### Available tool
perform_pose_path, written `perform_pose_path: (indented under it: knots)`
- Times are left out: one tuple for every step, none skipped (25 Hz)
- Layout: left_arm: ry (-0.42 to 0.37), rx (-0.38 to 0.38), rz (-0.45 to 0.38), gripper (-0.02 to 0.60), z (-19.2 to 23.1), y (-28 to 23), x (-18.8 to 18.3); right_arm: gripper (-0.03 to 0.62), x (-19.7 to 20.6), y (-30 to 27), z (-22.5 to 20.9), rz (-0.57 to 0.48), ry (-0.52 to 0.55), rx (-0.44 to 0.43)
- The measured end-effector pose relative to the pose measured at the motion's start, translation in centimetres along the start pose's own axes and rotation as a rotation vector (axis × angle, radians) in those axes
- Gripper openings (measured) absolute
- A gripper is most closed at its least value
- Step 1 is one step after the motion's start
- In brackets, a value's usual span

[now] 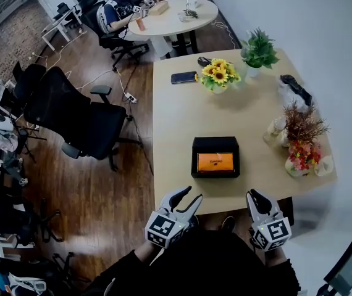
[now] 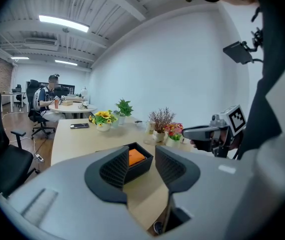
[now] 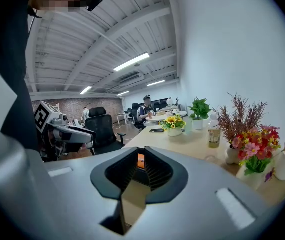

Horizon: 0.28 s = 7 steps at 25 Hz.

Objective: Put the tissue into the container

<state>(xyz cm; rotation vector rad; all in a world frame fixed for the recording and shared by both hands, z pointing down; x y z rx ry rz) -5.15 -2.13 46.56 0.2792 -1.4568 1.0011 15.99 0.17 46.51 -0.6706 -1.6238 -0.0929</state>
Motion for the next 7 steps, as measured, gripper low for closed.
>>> perform_pose_path:
  knots:
    - [0.002, -0.001, 0.000, 0.146, 0.03, 0.02, 0.08, 0.037, 0.15, -0.06, 0.07, 0.002, 0.002, -0.003]
    - [0.004, -0.001, 0.000, 0.146, 0.08, 0.05, 0.16, 0.037, 0.26, -0.13, 0.15, 0.005, 0.004, -0.005]
    - [0.006, -0.001, 0.000, 0.146, 0.13, 0.07, 0.25, 0.037, 0.26, -0.19, 0.25, 0.006, 0.006, -0.005]
    - [0.007, -0.002, 0.000, 0.146, 0.18, 0.09, 0.34, 0.037, 0.24, -0.25, 0.34, 0.007, 0.009, -0.005]
    - [0.008, -0.002, 0.001, 0.146, 0.21, 0.11, 0.44, 0.037, 0.27, -0.31, 0.42, 0.009, 0.012, -0.005]
    - [0.008, -0.002, 0.002, 0.146, 0.25, 0.13, 0.53, 0.037, 0.32, -0.36, 0.50, 0.011, 0.014, -0.005]
    - [0.009, -0.002, 0.002, 0.146, 0.28, 0.15, 0.62, 0.037, 0.36, -0.40, 0.58, 0.013, 0.017, -0.005]
Point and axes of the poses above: the fingertips, and each gripper's own axes: y backward along the fingers, z to its left, x out of its underside, the point moved 4 cm from there along y, backward along the fingers, and after that the axes turned 1 degree about z, right-handed, at the moved point
